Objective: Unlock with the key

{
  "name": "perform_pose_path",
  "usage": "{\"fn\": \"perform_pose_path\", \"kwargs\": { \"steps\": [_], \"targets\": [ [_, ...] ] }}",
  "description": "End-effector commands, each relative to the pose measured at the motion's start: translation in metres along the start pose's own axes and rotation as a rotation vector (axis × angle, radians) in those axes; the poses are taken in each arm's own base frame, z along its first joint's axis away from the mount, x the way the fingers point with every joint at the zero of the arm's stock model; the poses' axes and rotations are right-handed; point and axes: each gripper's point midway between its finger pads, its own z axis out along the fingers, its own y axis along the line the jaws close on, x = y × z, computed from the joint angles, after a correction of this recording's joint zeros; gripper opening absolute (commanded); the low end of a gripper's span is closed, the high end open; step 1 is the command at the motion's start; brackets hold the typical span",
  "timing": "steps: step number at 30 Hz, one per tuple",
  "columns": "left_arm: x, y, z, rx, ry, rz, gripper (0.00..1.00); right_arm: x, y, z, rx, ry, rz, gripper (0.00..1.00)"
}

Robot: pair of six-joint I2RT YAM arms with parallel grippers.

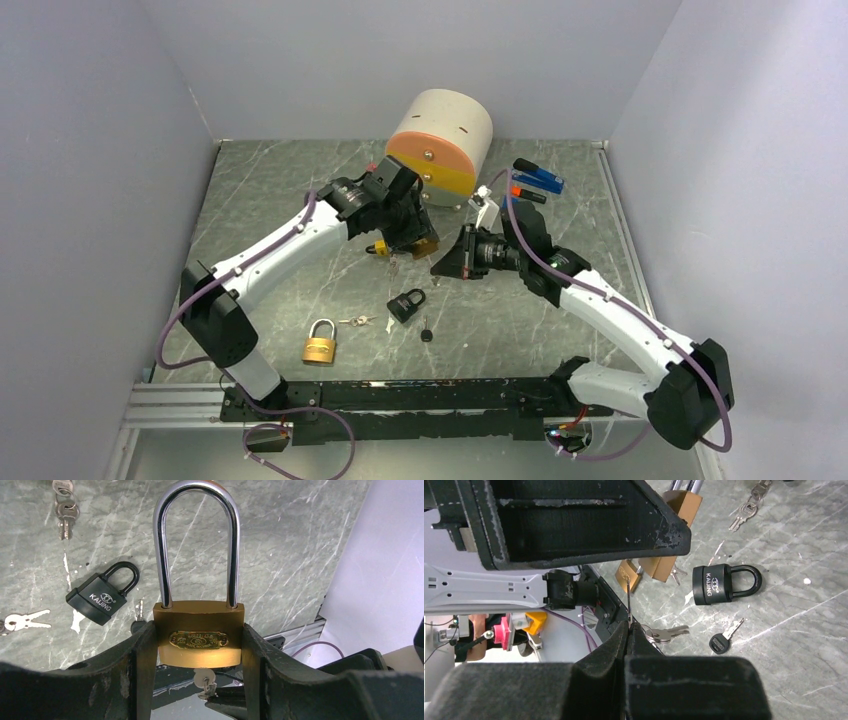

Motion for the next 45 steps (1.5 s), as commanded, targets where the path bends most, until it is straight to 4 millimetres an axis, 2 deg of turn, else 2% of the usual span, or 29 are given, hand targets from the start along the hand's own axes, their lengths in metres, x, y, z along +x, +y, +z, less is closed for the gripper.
{"fn": "perform_pose_path", "kwargs": {
  "steps": [1, 14, 19, 26, 31, 35, 39, 45],
  "targets": [
    [-0.013, -0.033, -0.030, 0.163, -0.056, -0.015, 0.03, -0.016, 0.017, 0.000, -0.037, -0.028, -0.058, 0.00],
    [-0.014, -0.029, -0.034, 0.166, -0.067, -0.006, 0.03, -0.029, 0.009, 0.008, 0.014, -0.066, -0.007, 0.00],
    [-0.011, -0.027, -0.033, 0.171, -0.054, -0.012, 0.03, -0.036, 0.016, 0.009, -0.010, -0.089, -0.011, 0.00],
    [-0.009, -0.025, -0.032, 0.172, -0.055, -0.023, 0.03, -0.033, 0.015, 0.010, -0.011, -0.076, -0.001, 0.00],
    [-0.009, -0.030, -0.034, 0.191, -0.052, -0.027, 0.03, -0.031, 0.007, 0.013, 0.017, -0.070, 0.045, 0.00],
    [-0.006, -0.040, -0.037, 0.237, -0.029, -0.019, 0.03, -0.030, 0.009, 0.015, 0.001, -0.064, 0.116, 0.00],
    [0.001, -0.037, -0.037, 0.236, -0.003, -0.019, 0.03, -0.040, 0.017, 0.009, -0.013, -0.099, 0.140, 0.00],
    [0.006, -0.029, -0.038, 0.228, 0.003, -0.010, 0.03, -0.048, 0.008, 0.002, 0.021, -0.105, 0.218, 0.00]
  ]
}}
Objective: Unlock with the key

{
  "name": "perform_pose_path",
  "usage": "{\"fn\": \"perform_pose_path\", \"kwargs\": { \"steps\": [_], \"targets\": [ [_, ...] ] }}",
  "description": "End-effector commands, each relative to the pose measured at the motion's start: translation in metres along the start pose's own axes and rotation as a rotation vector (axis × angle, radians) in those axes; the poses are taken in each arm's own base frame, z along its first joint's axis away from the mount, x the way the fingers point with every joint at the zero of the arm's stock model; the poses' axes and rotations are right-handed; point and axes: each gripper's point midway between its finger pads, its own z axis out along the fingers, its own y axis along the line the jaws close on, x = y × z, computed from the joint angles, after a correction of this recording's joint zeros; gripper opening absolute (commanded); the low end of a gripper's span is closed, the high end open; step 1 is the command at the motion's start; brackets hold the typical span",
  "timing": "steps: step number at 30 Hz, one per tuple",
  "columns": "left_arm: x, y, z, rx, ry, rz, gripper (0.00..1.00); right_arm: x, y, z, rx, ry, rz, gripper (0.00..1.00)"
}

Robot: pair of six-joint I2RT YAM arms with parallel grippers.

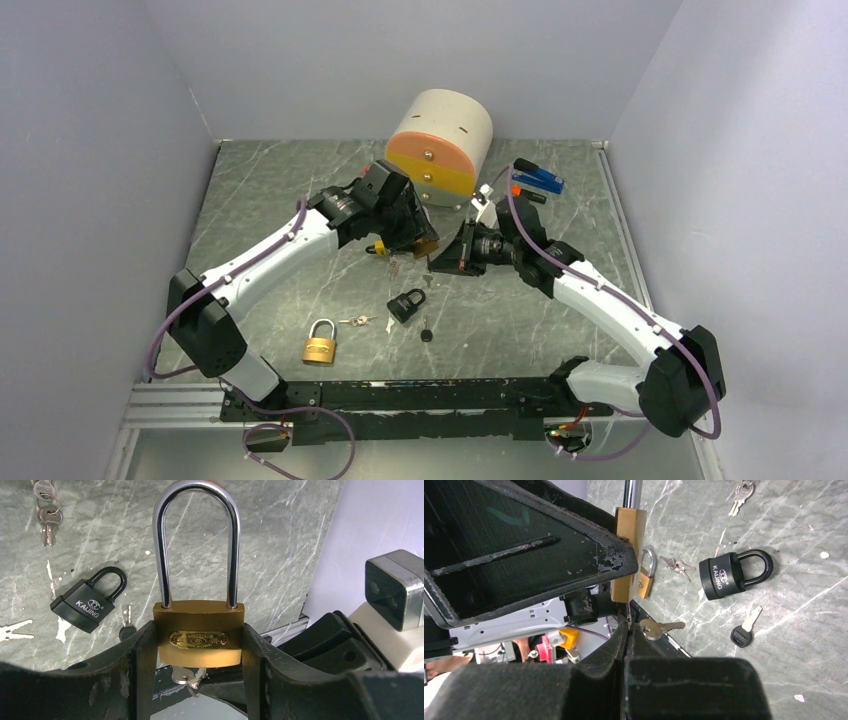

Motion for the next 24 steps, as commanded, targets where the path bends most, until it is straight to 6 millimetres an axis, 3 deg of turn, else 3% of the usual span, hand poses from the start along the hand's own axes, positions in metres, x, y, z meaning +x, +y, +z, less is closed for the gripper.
{"fn": "perform_pose_path", "kwargs": {
  "steps": [1, 7, 15, 21, 24],
  "targets": [
    [0.008, -0.028, -0.032, 0.140, 0.025, 0.015, 0.03, -0.033, 0.023, -0.012, -0.040, -0.098, 0.014, 0.00],
    [0.012, -0.027, -0.031, 0.144, 0.039, 0.024, 0.03, -0.031, 0.025, -0.009, -0.056, -0.067, 0.055, 0.00],
    [0.016, -0.031, -0.031, 0.158, 0.062, -0.009, 0.03, -0.044, 0.022, -0.005, -0.017, -0.083, 0.092, 0.00],
    [0.019, -0.037, -0.038, 0.193, 0.084, -0.034, 0.03, -0.064, 0.019, -0.004, -0.008, -0.150, 0.121, 0.00],
    [0.023, -0.043, -0.043, 0.228, 0.103, -0.057, 0.03, -0.084, 0.018, -0.003, -0.004, -0.239, 0.085, 0.00]
  ]
}}
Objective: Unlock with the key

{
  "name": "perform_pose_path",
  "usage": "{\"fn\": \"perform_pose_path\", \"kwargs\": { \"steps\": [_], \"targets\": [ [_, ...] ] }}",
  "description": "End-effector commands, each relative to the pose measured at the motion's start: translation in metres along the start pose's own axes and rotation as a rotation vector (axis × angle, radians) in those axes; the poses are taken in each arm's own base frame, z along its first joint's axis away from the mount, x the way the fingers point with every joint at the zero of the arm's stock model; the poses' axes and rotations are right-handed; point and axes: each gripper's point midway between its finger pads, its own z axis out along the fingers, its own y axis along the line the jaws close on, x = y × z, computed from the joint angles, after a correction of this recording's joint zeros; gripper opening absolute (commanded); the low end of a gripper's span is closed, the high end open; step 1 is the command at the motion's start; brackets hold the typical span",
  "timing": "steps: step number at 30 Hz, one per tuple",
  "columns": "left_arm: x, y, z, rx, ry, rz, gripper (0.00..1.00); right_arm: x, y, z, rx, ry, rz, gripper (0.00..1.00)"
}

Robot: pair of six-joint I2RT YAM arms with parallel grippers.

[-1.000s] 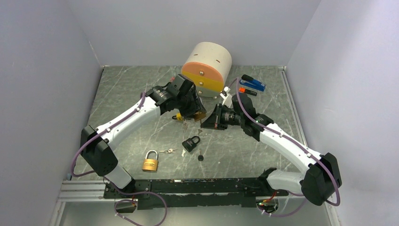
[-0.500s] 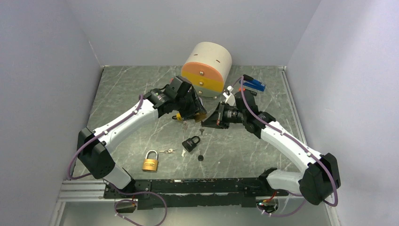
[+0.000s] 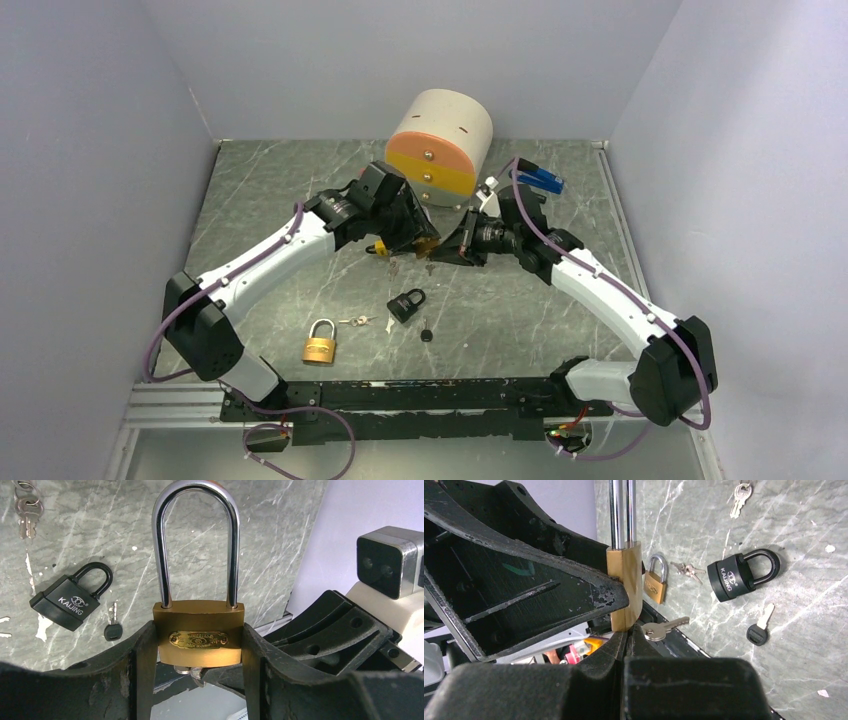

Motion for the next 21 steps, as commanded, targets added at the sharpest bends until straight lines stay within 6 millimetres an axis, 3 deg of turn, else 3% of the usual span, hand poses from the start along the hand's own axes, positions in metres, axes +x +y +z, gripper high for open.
{"fn": "perform_pose_path", "kwargs": {
  "steps": [1, 5, 7, 13, 21],
  "targets": [
    [0.023, -0.041, -0.040, 0.196, 0.095, -0.028, 0.02, -0.069, 0.027, -0.005, -0.050, -0.286, -0.098, 0.00],
    [0.023, -0.047, -0.045, 0.241, 0.087, -0.054, 0.03, -0.078, 0.040, -0.004, -0.114, -0.310, -0.132, 0.00],
    [0.017, -0.049, -0.050, 0.264, 0.050, -0.052, 0.03, -0.071, 0.048, -0.008, -0.153, -0.279, -0.097, 0.00],
    [-0.001, -0.074, -0.074, 0.450, -0.089, 0.005, 0.03, -0.048, 0.087, -0.036, -0.490, -0.160, 0.119, 0.00],
    [-0.013, -0.099, -0.106, 0.668, -0.233, 0.113, 0.03, -0.033, 0.116, -0.074, -0.702, -0.090, 0.301, 0.00]
  ]
}}
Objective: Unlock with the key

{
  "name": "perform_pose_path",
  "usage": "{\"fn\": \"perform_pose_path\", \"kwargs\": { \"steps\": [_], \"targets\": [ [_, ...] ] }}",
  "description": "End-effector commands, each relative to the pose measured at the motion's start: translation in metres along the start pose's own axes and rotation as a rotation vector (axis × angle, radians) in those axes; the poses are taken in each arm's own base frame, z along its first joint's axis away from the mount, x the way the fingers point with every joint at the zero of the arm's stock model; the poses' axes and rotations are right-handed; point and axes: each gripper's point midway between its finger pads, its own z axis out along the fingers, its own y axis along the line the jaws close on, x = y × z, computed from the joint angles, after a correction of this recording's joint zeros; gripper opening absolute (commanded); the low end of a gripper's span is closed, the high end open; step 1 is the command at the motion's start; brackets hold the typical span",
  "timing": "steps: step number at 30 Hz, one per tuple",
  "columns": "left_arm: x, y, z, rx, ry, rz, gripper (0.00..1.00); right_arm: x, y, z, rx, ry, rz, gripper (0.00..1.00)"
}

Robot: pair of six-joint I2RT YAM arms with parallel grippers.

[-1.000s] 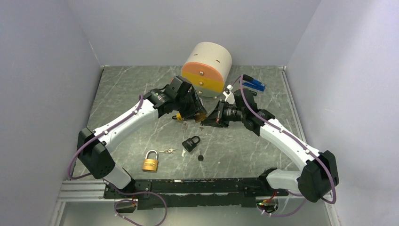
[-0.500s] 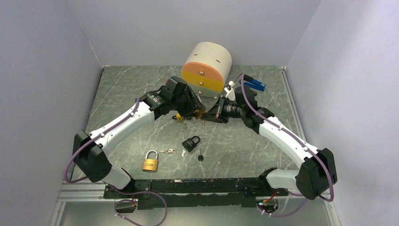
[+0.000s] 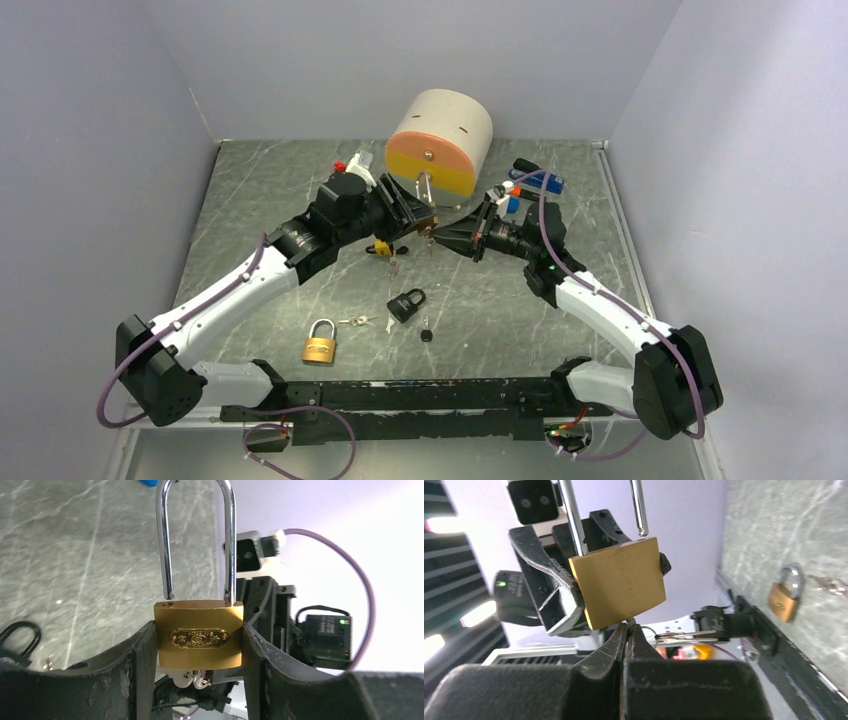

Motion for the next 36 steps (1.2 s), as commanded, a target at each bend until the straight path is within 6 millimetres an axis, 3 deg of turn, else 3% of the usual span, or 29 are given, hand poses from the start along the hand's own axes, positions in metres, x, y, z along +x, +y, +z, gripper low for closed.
{"fn": "perform_pose_path", "kwargs": {
  "steps": [1, 4, 8, 10, 12, 17, 23, 30, 36],
  "targets": [
    [0.003, -0.075, -0.032, 0.322, -0.007, 0.097, 0.03, 0.004, 0.078, -0.021, -0.289, -0.020, 0.021, 0.00],
    [-0.001, -0.074, -0.035, 0.332, -0.039, 0.132, 0.02, 0.009, 0.070, -0.021, -0.237, 0.008, -0.090, 0.00],
    [-0.007, -0.067, -0.039, 0.308, -0.084, 0.216, 0.03, 0.003, 0.048, -0.029, 0.001, -0.053, -0.437, 0.55],
    [-0.005, -0.067, -0.043, 0.317, -0.075, 0.241, 0.03, 0.007, 0.041, -0.040, 0.050, -0.055, -0.576, 0.68],
    [0.003, -0.077, -0.051, 0.366, -0.012, 0.271, 0.03, 0.010, 0.046, -0.051, 0.006, -0.062, -0.656, 0.69],
    [0.027, -0.102, -0.076, 0.538, 0.114, 0.298, 0.03, 0.004, 0.059, -0.061, -0.103, -0.150, -0.631, 0.68],
    [0.051, -0.129, -0.109, 0.730, 0.263, 0.353, 0.02, 0.015, 0.099, -0.064, -0.246, -0.136, -0.712, 0.69],
    [0.055, -0.141, -0.114, 0.780, 0.317, 0.346, 0.03, 0.023, 0.139, -0.065, -0.363, -0.105, -0.772, 0.69],
    [0.057, -0.151, -0.117, 0.822, 0.354, 0.343, 0.03, 0.016, 0.141, -0.057, -0.365, -0.086, -0.739, 0.58]
  ]
}}
